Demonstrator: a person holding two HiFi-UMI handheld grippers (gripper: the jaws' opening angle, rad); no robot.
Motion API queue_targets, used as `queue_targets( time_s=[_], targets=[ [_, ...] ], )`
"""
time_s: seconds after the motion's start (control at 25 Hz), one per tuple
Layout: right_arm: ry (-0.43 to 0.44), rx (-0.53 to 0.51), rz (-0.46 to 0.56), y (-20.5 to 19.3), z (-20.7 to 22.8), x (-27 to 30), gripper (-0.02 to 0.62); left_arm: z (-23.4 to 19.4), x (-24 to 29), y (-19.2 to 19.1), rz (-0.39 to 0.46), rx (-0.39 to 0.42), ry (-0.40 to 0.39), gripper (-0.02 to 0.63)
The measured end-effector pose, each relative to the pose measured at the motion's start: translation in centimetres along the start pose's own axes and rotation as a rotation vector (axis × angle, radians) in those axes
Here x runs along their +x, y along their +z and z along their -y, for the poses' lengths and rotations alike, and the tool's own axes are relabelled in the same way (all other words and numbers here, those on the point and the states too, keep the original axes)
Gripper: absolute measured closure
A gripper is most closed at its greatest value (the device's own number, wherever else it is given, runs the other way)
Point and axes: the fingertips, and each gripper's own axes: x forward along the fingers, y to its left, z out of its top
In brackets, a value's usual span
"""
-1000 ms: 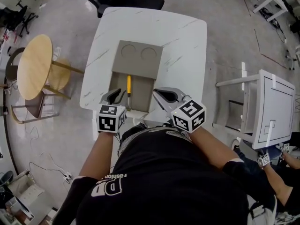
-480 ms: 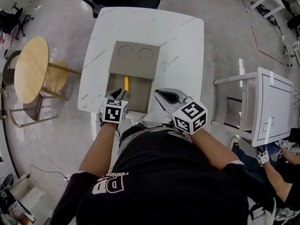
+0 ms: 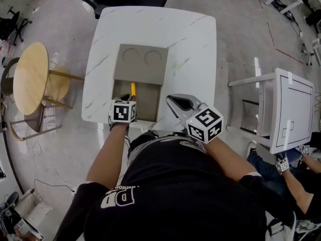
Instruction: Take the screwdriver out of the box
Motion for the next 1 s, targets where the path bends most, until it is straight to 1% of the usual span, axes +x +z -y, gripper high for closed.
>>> queue_targets(
  time_s=[0.2,0.44,0.64,1.0],
  targets=[
    [-0.001,0.011,-0.003,-0.2,0.2,0.1,0.600,-0.2,1.1,-0.7,-0.042,-0.002,0.023,0.457],
    [-0.003,0.021,-0.001,-0.5,0.6,0.1,0.600,-0.2,1.8,-0.8,-0.071,0.005,0.042,0.451],
    [-0.004,0.027,0.002,-0.5,0.7,0.0,0.600,-0.7,2.1,-1.0,-0.095,-0.019,0.049,0.451],
    [-0.005,0.030,-0.003,-0.6,0.9,0.0,0.600,-0.9,2.7,-1.0,-0.124,-0.079,0.026,0.449]
  ],
)
